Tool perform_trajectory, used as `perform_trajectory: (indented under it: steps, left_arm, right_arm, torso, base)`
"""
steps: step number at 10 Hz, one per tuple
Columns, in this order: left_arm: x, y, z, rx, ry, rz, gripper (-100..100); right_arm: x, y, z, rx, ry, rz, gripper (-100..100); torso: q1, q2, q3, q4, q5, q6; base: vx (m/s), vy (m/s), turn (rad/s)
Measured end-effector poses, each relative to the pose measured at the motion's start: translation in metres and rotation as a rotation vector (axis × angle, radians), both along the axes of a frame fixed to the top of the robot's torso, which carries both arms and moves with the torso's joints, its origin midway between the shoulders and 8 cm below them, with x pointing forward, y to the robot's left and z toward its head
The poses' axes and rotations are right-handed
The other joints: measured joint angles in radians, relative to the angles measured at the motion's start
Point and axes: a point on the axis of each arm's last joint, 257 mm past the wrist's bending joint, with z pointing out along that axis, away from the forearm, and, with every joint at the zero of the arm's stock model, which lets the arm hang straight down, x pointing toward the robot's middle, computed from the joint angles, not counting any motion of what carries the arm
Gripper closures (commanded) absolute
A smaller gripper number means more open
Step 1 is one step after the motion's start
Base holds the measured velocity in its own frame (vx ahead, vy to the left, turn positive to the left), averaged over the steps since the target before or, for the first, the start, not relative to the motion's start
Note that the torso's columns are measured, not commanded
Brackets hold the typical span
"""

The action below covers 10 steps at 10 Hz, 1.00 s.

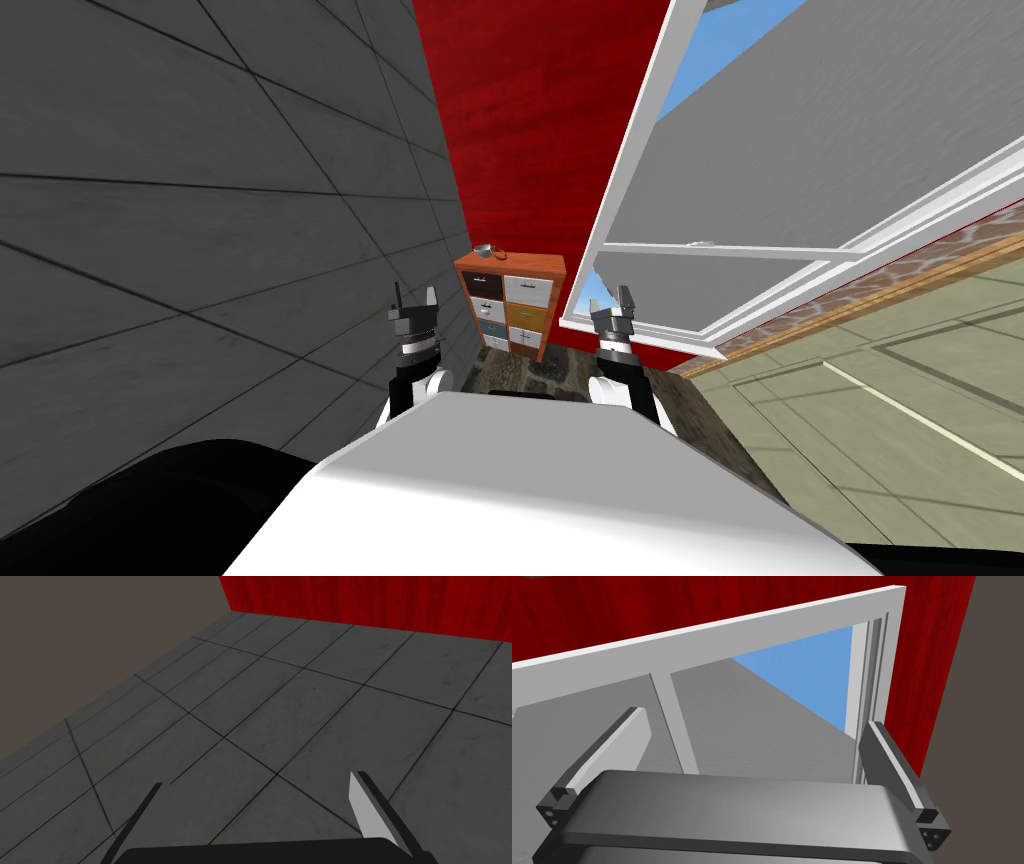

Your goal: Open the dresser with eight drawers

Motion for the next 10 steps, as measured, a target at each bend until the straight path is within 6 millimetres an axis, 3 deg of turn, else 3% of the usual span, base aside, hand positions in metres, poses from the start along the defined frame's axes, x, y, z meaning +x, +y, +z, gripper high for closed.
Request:
perform_trajectory:
  steps: [2,9,10]
  left_arm:
    - [0.0,0.0,0.0,0.0,0.0,0.0,0]
    - [-0.0001,0.0,0.0001,0.0,0.0,0.0,0]
    - [-0.0001,0.0,0.0001,0.0,0.0,0.0,0]
  right_arm:
    - [0.0,0.0,0.0,0.0,0.0,0.0,0]
    - [-0.0001,0.0,0.0002,0.0,0.0,0.0,0]
    - [-0.0001,0.0,0.0002,0.0,0.0,0.0,-100]
  torso:
    - [0.0,0.104,-0.209,0.105,0.0,0.0]
    - [0.0,0.618,-1.234,0.617,0.0,0.0]
    - [0.0,0.691,-1.382,0.691,0.0,0.0]
  base:
    - [0.0,0.0,0.0]
    - [0.0,0.0,0.0]
    - [0.007,0.003,0.065]
